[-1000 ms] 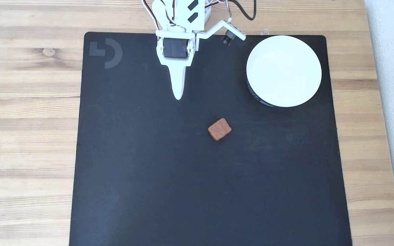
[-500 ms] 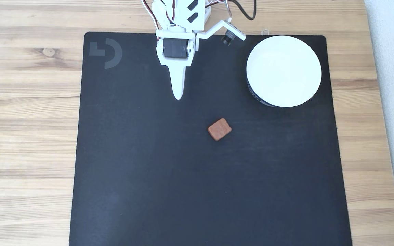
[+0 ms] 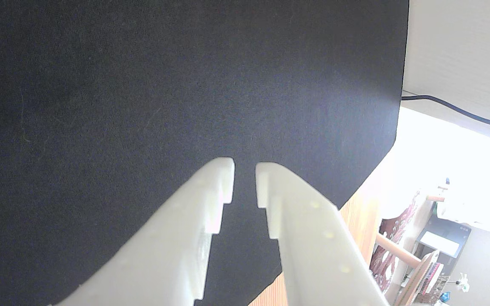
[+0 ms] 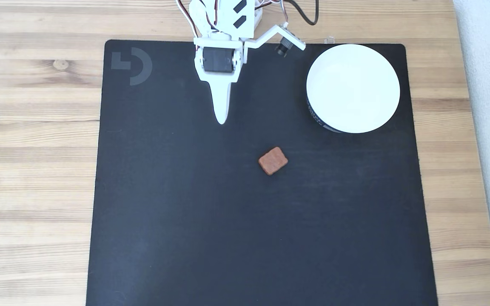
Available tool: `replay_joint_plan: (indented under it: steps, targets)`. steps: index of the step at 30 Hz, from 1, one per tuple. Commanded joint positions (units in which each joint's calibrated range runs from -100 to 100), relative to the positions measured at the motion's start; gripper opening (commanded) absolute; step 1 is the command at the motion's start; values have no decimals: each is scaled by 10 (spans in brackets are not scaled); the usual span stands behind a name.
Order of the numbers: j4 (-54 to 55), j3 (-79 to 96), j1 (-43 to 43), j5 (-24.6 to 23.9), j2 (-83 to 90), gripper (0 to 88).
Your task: Pick up the toy and place it on the plate
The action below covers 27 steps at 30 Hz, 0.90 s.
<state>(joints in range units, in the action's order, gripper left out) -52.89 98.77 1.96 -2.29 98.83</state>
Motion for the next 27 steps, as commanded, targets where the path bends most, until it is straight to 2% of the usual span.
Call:
replay_joint_plan:
  steps: [1, 21, 27]
  targets:
    - [-2, 8, 3, -1, 5, 26]
    - [-7, 2, 1, -2, 5, 22]
    - [-18, -132, -3, -9, -78, 22]
